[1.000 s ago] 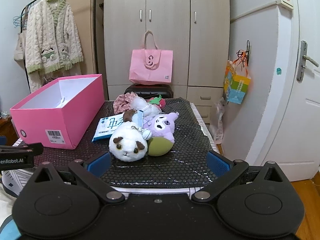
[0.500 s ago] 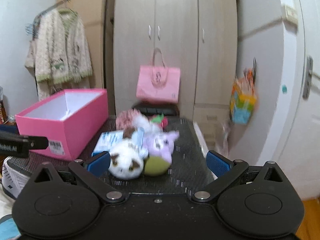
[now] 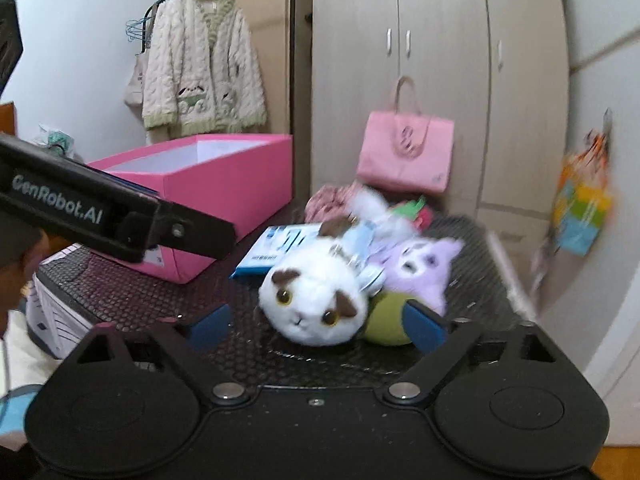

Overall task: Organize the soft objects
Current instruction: 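Reach the left gripper to the white plush dog and close on it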

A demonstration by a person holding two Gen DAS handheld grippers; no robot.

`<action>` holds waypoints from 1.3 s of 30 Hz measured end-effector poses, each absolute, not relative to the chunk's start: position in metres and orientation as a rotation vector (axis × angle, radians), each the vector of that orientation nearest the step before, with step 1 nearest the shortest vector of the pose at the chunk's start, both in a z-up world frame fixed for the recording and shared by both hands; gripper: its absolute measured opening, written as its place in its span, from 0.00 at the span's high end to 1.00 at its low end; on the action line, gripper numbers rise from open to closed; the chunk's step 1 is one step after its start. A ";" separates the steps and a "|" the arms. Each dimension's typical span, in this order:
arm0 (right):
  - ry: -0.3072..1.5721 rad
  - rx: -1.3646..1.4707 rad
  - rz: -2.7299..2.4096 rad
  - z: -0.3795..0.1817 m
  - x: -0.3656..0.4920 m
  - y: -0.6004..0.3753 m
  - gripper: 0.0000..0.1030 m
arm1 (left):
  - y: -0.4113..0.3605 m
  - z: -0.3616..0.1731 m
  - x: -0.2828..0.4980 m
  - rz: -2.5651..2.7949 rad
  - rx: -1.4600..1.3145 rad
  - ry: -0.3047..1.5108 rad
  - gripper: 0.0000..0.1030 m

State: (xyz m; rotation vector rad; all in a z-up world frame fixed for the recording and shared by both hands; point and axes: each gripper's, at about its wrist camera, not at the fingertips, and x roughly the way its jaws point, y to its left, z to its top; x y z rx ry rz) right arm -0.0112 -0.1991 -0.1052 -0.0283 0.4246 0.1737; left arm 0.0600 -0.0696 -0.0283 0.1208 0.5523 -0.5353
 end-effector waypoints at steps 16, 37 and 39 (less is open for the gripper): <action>0.353 -0.123 0.205 -0.135 0.016 -0.189 0.27 | -0.103 -0.078 0.115 -0.736 -0.012 0.712 0.27; 0.302 -0.192 0.190 -0.113 -0.004 -0.175 0.36 | -0.099 -0.058 0.082 -0.681 0.069 0.680 0.30; 0.311 -0.175 0.204 -0.110 -0.003 -0.174 0.36 | -0.095 -0.055 0.081 -0.672 0.069 0.690 0.30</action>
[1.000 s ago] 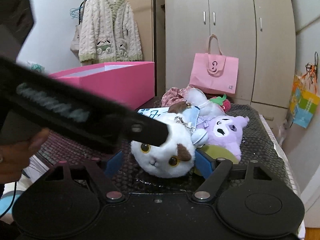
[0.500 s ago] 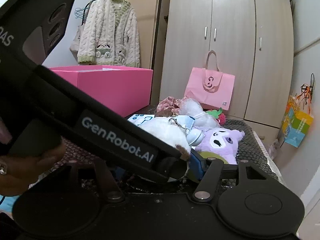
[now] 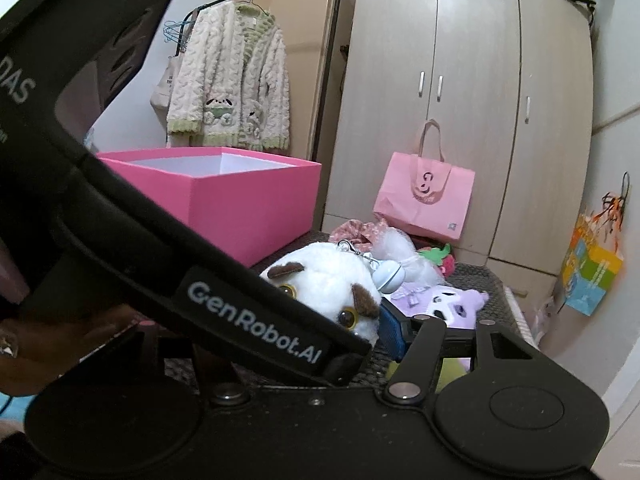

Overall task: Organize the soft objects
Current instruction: 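Reach the left gripper to the white plush dog and close on it, then carry the plush dog into the pink box and open the left gripper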

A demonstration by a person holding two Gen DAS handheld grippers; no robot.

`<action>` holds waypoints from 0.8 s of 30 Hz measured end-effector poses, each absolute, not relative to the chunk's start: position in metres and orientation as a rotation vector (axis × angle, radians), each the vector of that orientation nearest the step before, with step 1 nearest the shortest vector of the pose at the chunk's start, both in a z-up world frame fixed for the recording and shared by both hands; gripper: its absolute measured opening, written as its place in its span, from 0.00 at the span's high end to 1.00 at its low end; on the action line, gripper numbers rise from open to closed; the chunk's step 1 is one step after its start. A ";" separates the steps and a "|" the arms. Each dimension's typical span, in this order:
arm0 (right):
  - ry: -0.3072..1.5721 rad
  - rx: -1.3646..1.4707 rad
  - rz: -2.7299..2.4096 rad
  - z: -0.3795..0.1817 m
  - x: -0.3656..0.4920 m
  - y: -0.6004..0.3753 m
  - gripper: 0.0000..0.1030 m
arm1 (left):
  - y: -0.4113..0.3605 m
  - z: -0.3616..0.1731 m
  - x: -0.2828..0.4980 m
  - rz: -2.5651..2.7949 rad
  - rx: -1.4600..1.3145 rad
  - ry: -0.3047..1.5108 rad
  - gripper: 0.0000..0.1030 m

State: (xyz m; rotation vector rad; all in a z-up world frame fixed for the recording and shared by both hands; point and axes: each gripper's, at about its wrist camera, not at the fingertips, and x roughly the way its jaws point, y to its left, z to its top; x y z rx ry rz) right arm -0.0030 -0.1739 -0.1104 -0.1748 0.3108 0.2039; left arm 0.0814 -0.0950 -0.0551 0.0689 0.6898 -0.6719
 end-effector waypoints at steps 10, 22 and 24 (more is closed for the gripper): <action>0.453 -0.104 0.312 -0.096 0.006 -0.160 0.37 | -0.061 -0.045 0.079 -0.633 0.034 0.802 0.32; 0.485 -0.172 0.464 -0.062 0.001 -0.110 0.36 | 0.003 -0.010 0.065 -0.581 -0.020 0.873 0.32; 0.474 -0.183 0.493 -0.055 0.002 -0.102 0.36 | 0.015 -0.002 0.063 -0.569 -0.029 0.870 0.32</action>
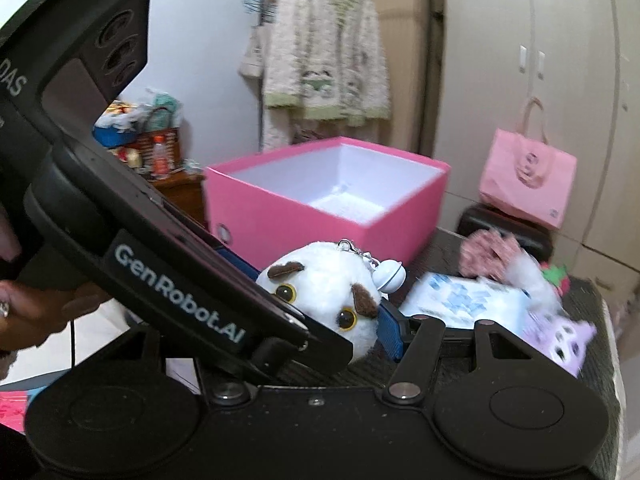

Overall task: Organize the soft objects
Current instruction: 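Carry the plush dog into the pink box and open the left gripper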

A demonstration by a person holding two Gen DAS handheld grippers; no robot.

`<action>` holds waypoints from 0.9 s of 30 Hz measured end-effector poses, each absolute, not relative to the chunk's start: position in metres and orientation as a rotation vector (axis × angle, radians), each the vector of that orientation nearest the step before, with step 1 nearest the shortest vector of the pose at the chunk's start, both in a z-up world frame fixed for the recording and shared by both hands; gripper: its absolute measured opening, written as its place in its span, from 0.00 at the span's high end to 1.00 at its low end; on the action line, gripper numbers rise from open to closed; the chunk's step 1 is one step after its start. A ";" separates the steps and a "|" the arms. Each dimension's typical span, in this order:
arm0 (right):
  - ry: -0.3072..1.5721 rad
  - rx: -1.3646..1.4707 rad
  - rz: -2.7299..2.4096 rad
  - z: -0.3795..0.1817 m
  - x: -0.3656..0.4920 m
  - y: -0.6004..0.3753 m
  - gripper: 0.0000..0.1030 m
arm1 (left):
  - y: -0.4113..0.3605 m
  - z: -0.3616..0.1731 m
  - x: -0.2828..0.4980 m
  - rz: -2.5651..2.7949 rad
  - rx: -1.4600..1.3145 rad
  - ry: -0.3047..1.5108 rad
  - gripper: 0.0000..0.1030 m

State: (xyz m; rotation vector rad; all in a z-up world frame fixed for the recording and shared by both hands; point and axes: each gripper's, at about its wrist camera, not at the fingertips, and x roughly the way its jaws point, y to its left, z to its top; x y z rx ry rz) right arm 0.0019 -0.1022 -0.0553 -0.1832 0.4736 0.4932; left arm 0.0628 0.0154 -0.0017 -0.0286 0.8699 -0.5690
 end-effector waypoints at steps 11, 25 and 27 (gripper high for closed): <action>0.375 -0.137 0.606 -0.009 0.019 -0.079 0.36 | 0.060 0.050 0.058 -0.525 -0.082 0.741 0.32; 0.347 -0.140 0.568 0.014 0.119 -0.071 0.36 | 0.067 0.066 0.171 -0.536 -0.106 0.699 0.32; 0.362 -0.142 0.576 0.009 0.140 -0.070 0.36 | 0.068 0.058 0.194 -0.535 -0.125 0.721 0.32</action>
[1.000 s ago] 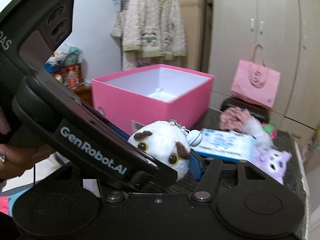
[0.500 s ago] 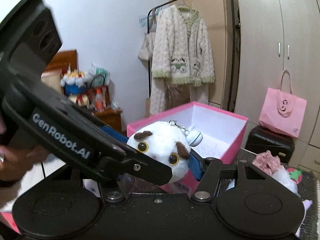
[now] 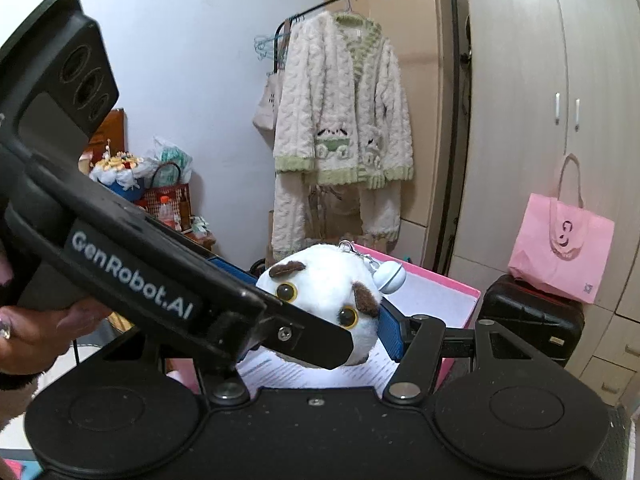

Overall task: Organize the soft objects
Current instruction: 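Carry the plush dog into the pink box and open the left gripper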

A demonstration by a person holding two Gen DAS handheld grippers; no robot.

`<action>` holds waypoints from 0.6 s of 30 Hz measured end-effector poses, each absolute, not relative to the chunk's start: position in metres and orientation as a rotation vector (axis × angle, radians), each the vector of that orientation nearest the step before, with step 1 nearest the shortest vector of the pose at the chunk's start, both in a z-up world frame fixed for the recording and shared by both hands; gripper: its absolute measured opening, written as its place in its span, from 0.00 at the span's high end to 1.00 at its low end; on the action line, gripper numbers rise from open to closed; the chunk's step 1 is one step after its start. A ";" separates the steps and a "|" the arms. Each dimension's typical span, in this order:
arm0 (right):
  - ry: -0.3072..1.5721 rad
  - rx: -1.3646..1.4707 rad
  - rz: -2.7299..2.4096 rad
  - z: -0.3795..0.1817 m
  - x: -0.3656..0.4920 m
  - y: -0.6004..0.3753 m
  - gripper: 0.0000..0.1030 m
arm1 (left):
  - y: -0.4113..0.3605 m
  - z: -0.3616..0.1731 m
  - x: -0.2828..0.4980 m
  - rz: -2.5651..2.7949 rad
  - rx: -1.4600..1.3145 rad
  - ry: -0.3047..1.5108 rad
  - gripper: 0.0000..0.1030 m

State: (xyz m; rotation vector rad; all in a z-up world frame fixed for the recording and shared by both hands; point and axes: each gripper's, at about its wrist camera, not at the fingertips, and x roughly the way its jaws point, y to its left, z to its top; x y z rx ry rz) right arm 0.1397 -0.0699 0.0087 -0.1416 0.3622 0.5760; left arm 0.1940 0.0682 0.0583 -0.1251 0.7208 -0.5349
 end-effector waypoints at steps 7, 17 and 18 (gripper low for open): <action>0.436 -0.147 0.568 -0.019 0.199 -0.064 0.36 | 0.068 0.018 0.259 -0.535 -0.172 0.847 0.32; 0.495 -0.354 0.521 -0.040 0.227 -0.041 0.36 | 0.061 -0.019 0.306 -0.531 -0.214 1.010 0.34; 0.515 -0.363 0.513 -0.040 0.230 -0.040 0.36 | 0.060 -0.022 0.310 -0.533 -0.218 1.039 0.35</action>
